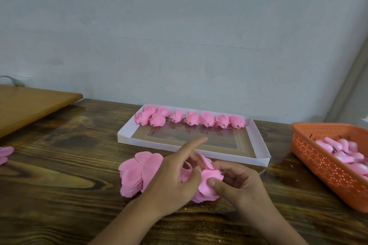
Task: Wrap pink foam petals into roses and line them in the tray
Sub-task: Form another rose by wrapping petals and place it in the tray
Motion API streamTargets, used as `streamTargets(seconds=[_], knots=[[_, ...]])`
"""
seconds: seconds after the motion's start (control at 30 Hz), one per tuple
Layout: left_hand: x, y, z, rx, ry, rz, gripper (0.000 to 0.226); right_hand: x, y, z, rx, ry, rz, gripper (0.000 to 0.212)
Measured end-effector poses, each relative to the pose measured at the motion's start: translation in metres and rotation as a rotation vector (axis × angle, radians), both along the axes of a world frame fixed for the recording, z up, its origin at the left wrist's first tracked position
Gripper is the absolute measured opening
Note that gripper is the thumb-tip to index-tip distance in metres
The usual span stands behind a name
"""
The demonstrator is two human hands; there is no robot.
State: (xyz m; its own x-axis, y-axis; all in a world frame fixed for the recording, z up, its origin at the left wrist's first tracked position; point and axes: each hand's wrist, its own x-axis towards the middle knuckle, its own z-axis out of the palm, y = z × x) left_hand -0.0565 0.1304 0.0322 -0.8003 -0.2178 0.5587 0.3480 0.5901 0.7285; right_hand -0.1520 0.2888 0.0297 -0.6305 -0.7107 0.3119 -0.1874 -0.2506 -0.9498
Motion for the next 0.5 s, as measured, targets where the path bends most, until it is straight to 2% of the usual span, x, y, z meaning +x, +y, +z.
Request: streamTargets(seconds=[0.23,0.5], knots=[[-0.0014,-0.0017,0.0,-0.114,0.088,0.116,0.024,-0.001,0.0013,-0.0001,0.012,0.002,-0.047,0.028],[-0.0011,-0.0008,-0.0007,-0.188,0.086,0.07,0.017,0.0,0.0018,0.0016,-0.046,0.026,-0.129,0.03]])
